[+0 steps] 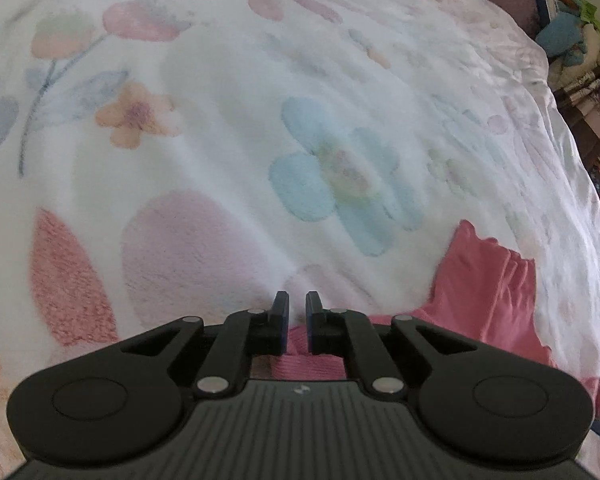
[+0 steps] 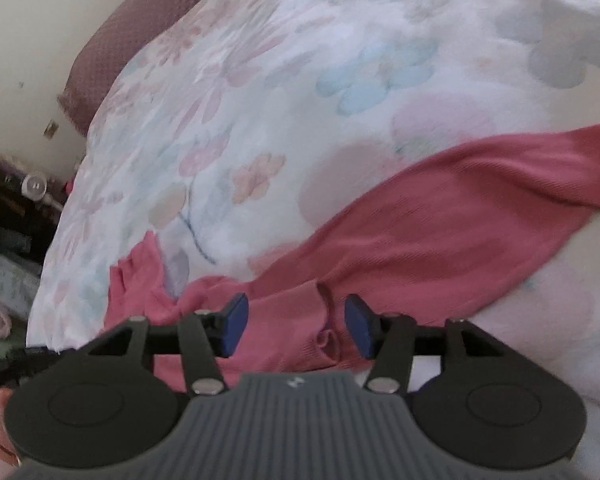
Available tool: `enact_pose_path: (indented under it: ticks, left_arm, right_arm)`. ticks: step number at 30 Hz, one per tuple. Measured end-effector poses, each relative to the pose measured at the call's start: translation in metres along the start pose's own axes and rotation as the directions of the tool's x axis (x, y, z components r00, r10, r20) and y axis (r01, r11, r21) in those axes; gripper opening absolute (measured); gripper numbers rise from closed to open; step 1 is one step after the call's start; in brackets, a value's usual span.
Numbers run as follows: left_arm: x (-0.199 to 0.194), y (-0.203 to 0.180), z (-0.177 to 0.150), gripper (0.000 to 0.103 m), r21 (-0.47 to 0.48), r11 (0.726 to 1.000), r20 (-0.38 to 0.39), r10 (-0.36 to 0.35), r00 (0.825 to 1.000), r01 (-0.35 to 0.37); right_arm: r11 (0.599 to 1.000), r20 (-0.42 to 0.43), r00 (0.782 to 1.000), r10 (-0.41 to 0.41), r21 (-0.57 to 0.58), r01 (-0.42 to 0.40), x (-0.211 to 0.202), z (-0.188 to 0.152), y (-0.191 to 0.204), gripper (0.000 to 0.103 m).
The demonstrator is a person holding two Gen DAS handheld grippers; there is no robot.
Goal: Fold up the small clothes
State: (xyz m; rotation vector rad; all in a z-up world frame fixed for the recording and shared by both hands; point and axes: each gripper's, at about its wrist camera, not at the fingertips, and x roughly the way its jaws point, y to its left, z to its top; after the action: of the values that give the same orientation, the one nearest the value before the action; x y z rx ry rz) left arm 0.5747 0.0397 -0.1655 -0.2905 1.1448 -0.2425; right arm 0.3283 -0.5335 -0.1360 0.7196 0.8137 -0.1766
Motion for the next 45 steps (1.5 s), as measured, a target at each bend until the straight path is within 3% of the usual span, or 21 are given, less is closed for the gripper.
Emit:
enact_pose_path:
  ticks: [3,4,6,8,12,14,17,19,25,29,32,35,37,42,45]
  left_arm:
    - [0.000,0.001,0.003,0.028,0.004,1.000,-0.011,0.000,1.000,0.000]
    - [0.000,0.001,0.004,0.029,0.009,1.000,-0.013,0.000,1.000,0.000]
    - [-0.002,0.001,0.007,0.029,0.017,1.000,-0.013,0.000,1.000,0.001]
    - [-0.002,0.001,0.010,0.029,0.028,1.000,-0.017,-0.001,1.000,0.002]
    - [0.008,-0.005,0.019,0.040,0.089,0.996,-0.078,-0.005,0.997,0.012]
    - [0.012,-0.009,0.021,0.040,0.119,0.993,-0.097,0.006,0.995,0.006]
    - [0.009,-0.010,0.021,0.040,0.132,0.991,-0.080,0.008,0.997,0.003]
    - [0.004,-0.006,0.019,0.040,0.125,0.992,-0.054,-0.001,0.999,0.008]
    - [-0.014,0.003,0.009,0.041,0.082,0.995,-0.012,-0.054,0.998,0.055]
    - [-0.026,0.021,-0.002,0.042,0.016,0.996,0.005,-0.087,0.996,0.087]
    - [-0.035,0.030,-0.013,0.042,0.004,0.993,0.021,-0.121,0.992,0.121]
    - [-0.039,0.036,-0.018,0.042,-0.019,0.989,0.029,-0.145,0.989,0.146]
    - [-0.038,0.038,-0.019,0.042,-0.040,0.987,0.031,-0.153,0.988,0.154]
    - [-0.027,0.038,-0.029,0.042,-0.102,0.974,0.020,-0.202,0.979,0.203]
    - [-0.015,0.033,-0.033,0.042,-0.114,0.977,0.018,-0.181,0.983,0.182]
  right_arm:
    - [0.998,-0.016,0.998,-0.054,-0.037,0.053,0.024,-0.001,0.005,0.044]
    - [0.998,-0.021,0.999,-0.050,-0.024,0.050,0.030,-0.001,0.003,0.038]
    - [1.000,-0.035,0.999,-0.021,0.008,0.021,0.040,-0.003,0.001,0.005]
    - [1.000,-0.029,1.000,0.002,0.000,-0.002,0.040,-0.006,0.005,0.001]
    - [0.997,0.027,0.998,0.057,-0.049,-0.056,0.016,-0.010,0.024,0.000]
    - [0.995,0.067,0.993,0.092,-0.054,-0.089,-0.005,-0.010,0.033,0.000]
    - [0.987,0.159,0.975,0.155,-0.061,-0.148,-0.045,-0.006,0.042,0.000]
    - [0.990,0.204,0.969,0.138,-0.045,-0.131,-0.061,-0.001,0.038,0.000]
    - [0.999,0.114,0.993,0.033,0.021,-0.036,-0.028,-0.004,0.013,0.000]
    - [0.998,0.127,0.992,0.024,0.060,-0.032,-0.022,-0.010,0.004,0.000]
    - [0.996,0.159,0.984,0.076,0.043,-0.084,-0.040,-0.012,0.016,0.000]
    - [0.990,0.232,0.962,0.142,-0.035,-0.138,-0.081,-0.011,0.040,0.000]
    - [0.994,0.266,0.958,0.111,-0.036,-0.105,-0.093,-0.006,0.043,0.000]
    - [0.999,0.177,0.984,0.036,-0.007,-0.036,-0.058,-0.001,0.032,0.000]
    - [1.000,0.150,0.988,0.023,0.006,-0.024,-0.042,-0.005,0.028,0.000]
